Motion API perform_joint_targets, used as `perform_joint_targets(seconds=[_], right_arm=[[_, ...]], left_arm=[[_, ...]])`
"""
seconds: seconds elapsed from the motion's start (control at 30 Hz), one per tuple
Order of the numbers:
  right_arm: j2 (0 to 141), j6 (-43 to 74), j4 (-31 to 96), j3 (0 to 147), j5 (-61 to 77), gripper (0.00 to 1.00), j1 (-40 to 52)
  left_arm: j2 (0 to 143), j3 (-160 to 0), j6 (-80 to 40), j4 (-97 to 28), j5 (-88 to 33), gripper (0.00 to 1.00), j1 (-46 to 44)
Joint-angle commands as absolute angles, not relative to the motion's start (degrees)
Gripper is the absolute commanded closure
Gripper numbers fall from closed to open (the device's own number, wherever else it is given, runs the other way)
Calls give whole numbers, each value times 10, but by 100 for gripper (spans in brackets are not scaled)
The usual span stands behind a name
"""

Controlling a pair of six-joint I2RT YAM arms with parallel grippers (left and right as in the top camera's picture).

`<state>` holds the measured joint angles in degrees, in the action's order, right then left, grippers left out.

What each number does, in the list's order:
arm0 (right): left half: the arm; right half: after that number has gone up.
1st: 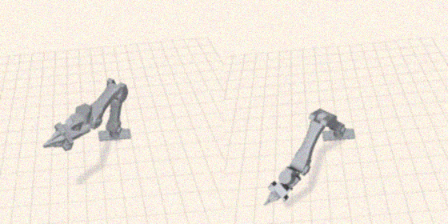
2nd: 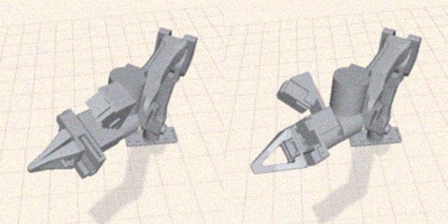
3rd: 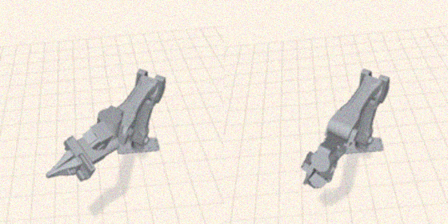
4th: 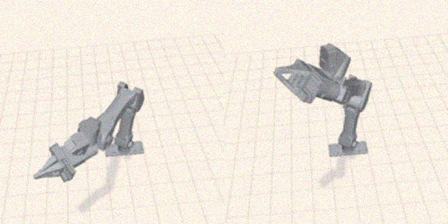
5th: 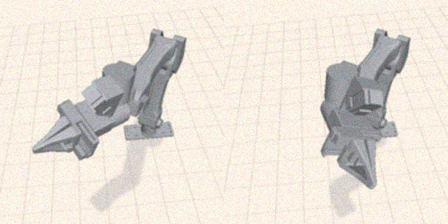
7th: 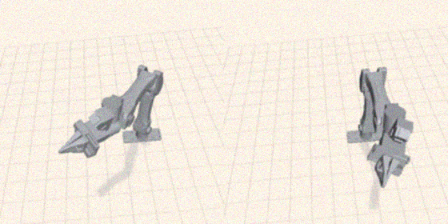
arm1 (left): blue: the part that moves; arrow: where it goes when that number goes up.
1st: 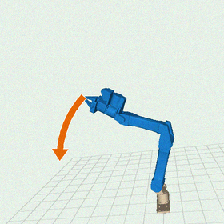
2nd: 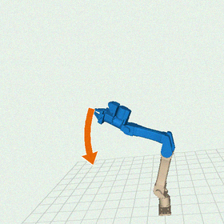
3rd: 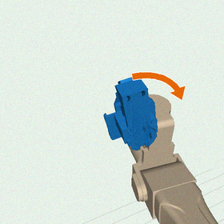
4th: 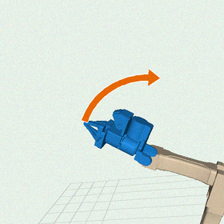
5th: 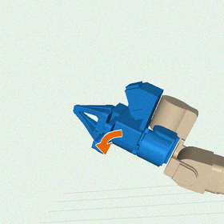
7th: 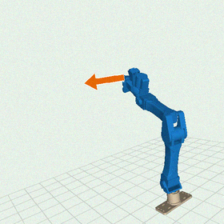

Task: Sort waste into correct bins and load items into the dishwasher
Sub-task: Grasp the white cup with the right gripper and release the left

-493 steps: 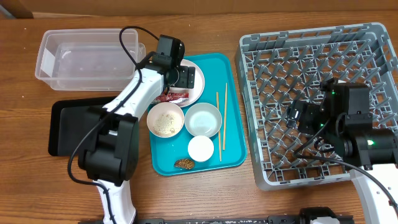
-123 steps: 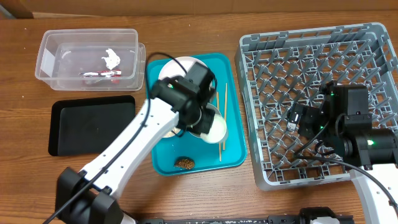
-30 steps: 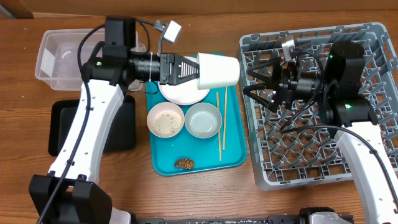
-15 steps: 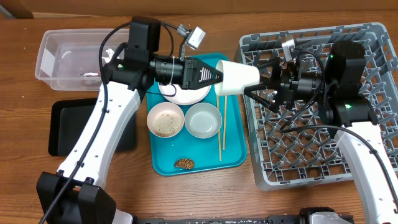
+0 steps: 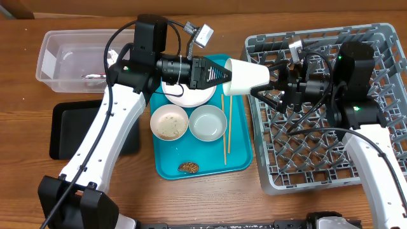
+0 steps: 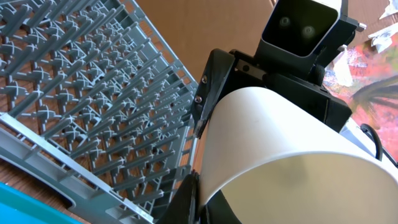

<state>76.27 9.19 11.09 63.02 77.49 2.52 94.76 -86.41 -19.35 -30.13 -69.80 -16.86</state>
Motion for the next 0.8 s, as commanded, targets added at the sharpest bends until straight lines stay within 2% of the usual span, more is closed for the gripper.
perform_joint_targets(seconds=[0.0, 0.23, 0.57, 0.77], right_arm=[[761, 92, 88, 641, 841, 20, 26], [761, 92, 47, 641, 894, 20, 26], [761, 92, 45, 641, 897, 20, 26], [761, 92, 46, 641, 897, 27, 26]], left_arm=[[954, -875, -209, -298, -679, 96, -174], [954, -875, -220, -298, -676, 96, -177], [954, -875, -230, -297, -669, 96, -195], [954, -875, -232, -295, -652, 96, -199]])
